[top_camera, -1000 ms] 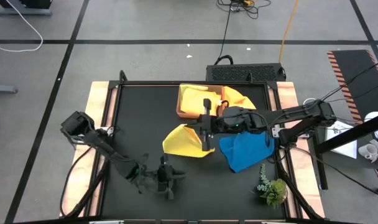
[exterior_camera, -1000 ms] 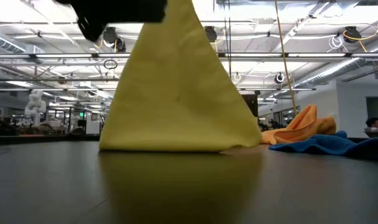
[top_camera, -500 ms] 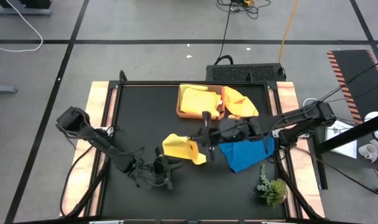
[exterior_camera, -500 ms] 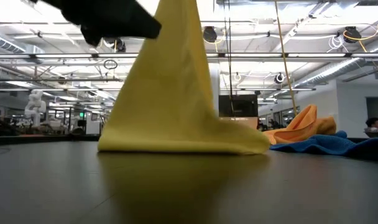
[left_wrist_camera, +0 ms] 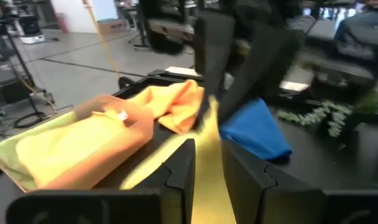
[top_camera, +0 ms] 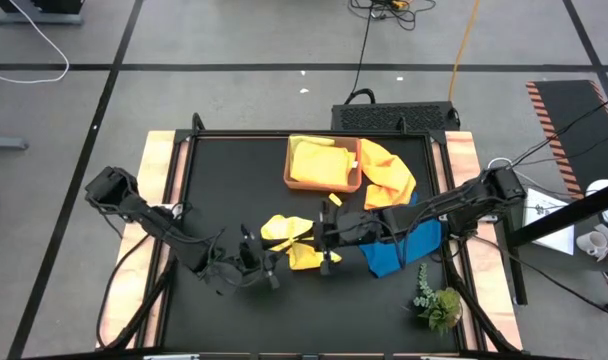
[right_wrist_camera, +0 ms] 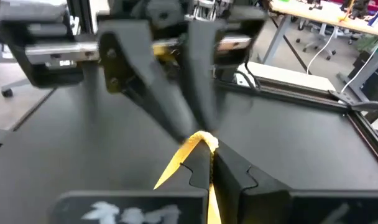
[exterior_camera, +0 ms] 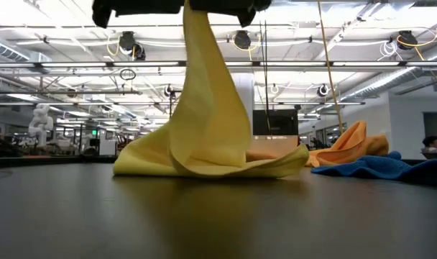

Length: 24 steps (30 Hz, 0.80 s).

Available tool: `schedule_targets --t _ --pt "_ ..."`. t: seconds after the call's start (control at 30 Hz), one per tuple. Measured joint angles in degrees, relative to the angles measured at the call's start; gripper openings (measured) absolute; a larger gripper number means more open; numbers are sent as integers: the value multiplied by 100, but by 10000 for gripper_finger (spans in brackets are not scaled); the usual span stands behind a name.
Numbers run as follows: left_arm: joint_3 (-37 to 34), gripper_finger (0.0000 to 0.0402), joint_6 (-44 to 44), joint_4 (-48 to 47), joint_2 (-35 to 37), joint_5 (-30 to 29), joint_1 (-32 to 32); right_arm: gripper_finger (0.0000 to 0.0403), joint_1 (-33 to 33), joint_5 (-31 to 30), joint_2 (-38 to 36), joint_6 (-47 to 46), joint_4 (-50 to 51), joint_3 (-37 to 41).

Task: Fold microfiber towels
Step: Fold the yellow microfiber cloth

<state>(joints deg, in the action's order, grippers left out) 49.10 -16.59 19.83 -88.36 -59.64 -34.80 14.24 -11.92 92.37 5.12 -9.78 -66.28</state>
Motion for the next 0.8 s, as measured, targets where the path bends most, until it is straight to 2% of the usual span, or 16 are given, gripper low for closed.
schedule_targets --t 0.57,0.8 --pt "70 82 451 81 0 213 282 0 -135 9 130 -144 -123 2" --pt "83 81 101 -380 2 241 466 0 -151 -37 137 -118 -125 2"
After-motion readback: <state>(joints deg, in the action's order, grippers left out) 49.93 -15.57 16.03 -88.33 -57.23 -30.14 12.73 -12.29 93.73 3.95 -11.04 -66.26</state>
